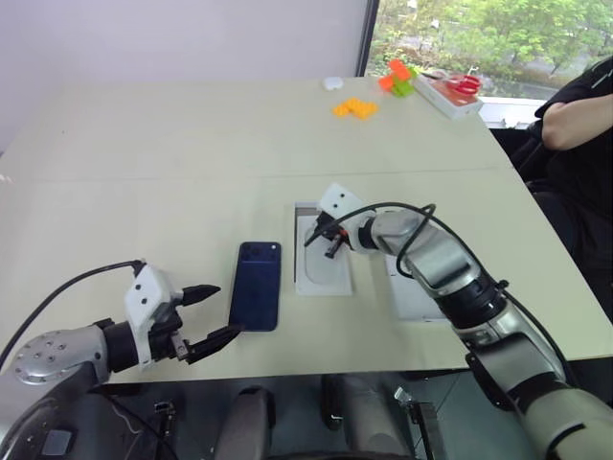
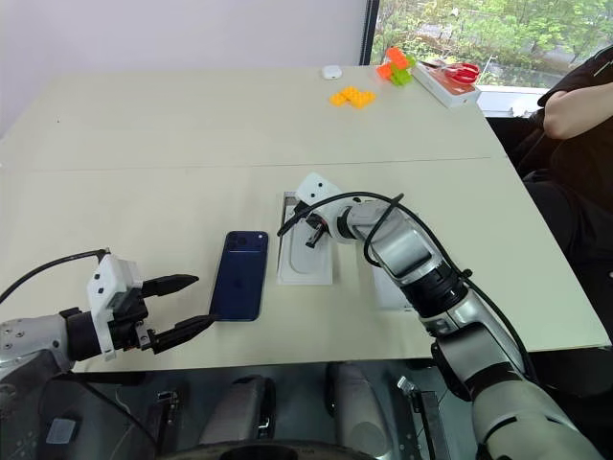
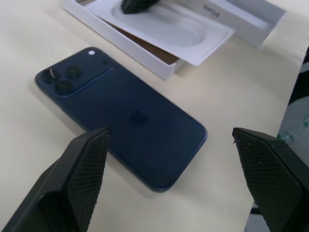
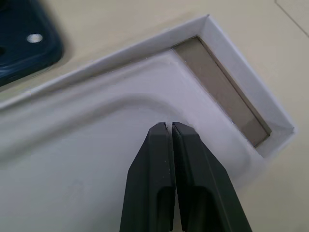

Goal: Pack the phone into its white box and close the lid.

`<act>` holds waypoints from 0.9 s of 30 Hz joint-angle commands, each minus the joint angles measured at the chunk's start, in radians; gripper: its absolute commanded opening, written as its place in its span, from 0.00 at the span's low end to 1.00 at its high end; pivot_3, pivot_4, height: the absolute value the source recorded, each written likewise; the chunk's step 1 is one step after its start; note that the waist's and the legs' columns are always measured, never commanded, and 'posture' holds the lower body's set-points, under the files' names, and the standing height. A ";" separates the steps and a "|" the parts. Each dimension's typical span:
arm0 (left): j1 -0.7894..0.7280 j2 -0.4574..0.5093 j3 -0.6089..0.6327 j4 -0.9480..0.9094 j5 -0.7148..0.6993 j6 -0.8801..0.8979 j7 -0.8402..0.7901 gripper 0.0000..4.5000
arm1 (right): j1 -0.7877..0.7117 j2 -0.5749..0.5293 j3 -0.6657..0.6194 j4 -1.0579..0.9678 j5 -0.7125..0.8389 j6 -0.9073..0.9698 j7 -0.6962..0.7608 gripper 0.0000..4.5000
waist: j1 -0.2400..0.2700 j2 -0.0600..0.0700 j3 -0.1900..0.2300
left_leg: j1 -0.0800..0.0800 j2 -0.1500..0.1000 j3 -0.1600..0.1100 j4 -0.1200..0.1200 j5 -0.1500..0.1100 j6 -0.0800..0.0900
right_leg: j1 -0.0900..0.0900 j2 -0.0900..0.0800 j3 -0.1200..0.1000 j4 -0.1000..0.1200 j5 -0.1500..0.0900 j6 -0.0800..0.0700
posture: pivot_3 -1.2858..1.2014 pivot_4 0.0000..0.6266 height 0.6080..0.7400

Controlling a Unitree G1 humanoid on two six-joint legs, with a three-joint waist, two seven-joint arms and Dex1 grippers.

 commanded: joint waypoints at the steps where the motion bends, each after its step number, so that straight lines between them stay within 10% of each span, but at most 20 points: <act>1: -0.020 -0.015 -0.008 -0.041 0.004 0.013 0.012 0.95 | -0.036 0.033 -0.028 0.064 -0.029 -0.035 -0.021 0.05 | -0.001 0.000 0.000 | 0.001 0.000 0.000 0.000 0.000 0.000 | 0.000 0.000 0.000 0.000 0.000 0.000 | 0.52 0.24 0.94; 17: -0.071 -0.075 -0.048 -0.065 0.011 0.060 0.045 0.95 | -0.087 0.125 -0.079 0.207 -0.079 -0.151 -0.049 0.05 | -0.002 0.000 0.000 | 0.000 0.001 0.000 0.000 0.000 0.000 | 0.000 0.000 0.000 0.001 0.003 0.002 | 0.52 0.24 0.94; 27: -0.094 -0.085 -0.033 -0.051 0.015 0.066 0.054 0.95 | -0.003 0.009 -0.116 -0.073 -0.035 -0.082 0.081 0.05 | 0.004 0.000 0.000 | 0.000 0.001 -0.001 0.000 0.000 0.000 | 0.000 0.000 -0.001 0.001 0.003 0.003 | 0.52 0.24 0.94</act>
